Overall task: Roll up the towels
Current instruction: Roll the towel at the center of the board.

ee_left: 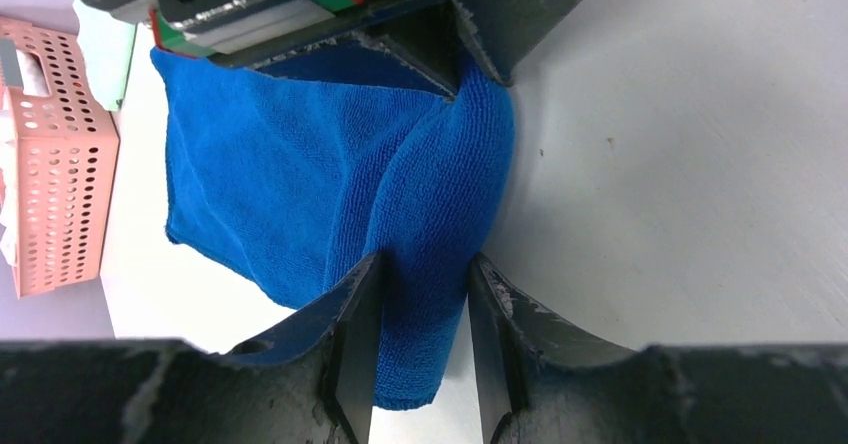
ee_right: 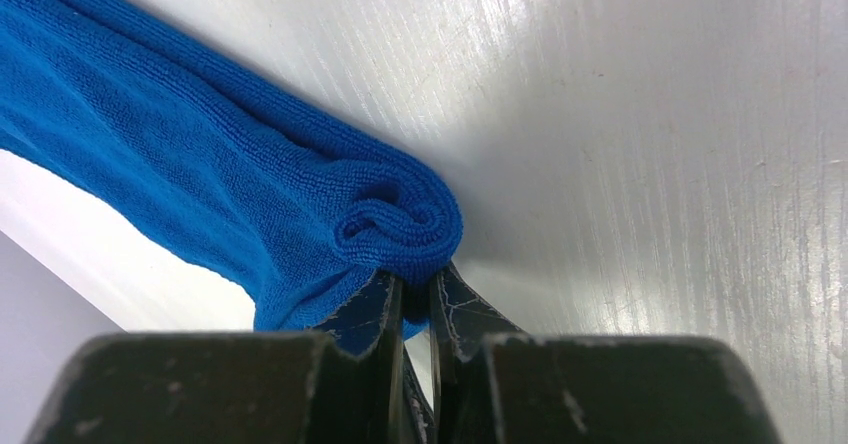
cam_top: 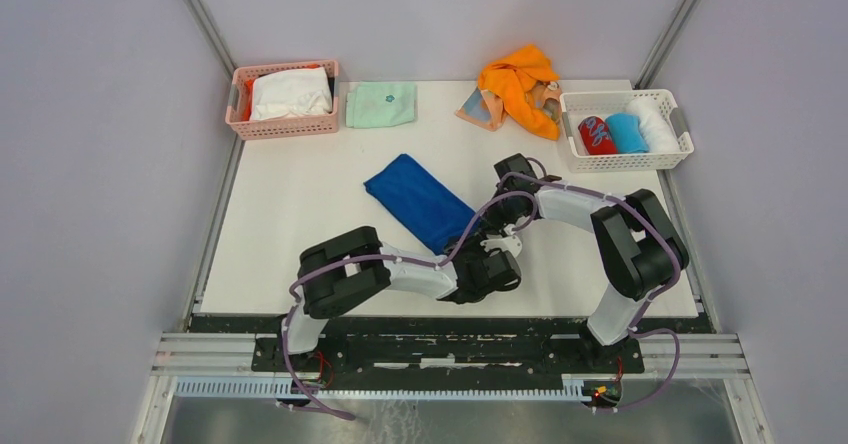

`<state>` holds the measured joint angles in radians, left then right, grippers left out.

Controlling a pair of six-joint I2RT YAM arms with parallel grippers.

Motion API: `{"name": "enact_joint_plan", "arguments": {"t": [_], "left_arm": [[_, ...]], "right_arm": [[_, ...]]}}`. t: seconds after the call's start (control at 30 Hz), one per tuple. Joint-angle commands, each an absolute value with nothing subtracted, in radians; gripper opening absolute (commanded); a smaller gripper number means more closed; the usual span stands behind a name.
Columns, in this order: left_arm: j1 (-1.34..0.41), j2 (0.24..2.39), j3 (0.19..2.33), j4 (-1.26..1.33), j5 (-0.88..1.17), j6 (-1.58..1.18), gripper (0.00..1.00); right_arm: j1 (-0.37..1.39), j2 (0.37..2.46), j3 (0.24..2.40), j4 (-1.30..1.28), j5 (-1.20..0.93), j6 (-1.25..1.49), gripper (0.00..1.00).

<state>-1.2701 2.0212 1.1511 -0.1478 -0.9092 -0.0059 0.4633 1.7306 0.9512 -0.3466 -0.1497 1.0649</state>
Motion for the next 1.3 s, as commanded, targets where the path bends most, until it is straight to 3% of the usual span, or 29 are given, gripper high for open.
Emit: {"name": "enact_joint_plan", "arguments": {"t": [0.0,0.27,0.5,0.67,0.87,1.13,1.27], "left_arm": [[-1.238,2.059,1.142,-0.221,-0.819,-0.061,0.42],[-1.198,2.007,1.141,-0.270,-0.651,-0.160,0.18],[-1.083,1.859,1.114,-0.265,-0.222,-0.318,0.03],[-0.938,1.806,1.065,-0.201,0.125,-0.432,0.03],[-0.768,1.832,1.005,-0.119,0.385,-0.576,0.03],[-0.699,1.886,0.921,-0.010,0.502,-0.699,0.03],[-0.673,1.888,0.869,0.053,0.527,-0.756,0.03]], "right_arm": [[0.453,1.699,0.937,-0.386,-0.138,1.031,0.10],[0.438,1.649,0.941,-0.334,-0.184,0.987,0.16],[0.429,1.523,0.927,-0.303,-0.196,0.884,0.43],[0.407,1.421,0.841,-0.241,-0.196,0.863,0.54],[0.372,1.328,0.718,-0.149,-0.225,0.857,0.64],[0.310,1.127,0.643,-0.257,-0.214,0.805,0.72],[0.314,1.129,0.593,-0.226,-0.270,0.869,0.72]]}}
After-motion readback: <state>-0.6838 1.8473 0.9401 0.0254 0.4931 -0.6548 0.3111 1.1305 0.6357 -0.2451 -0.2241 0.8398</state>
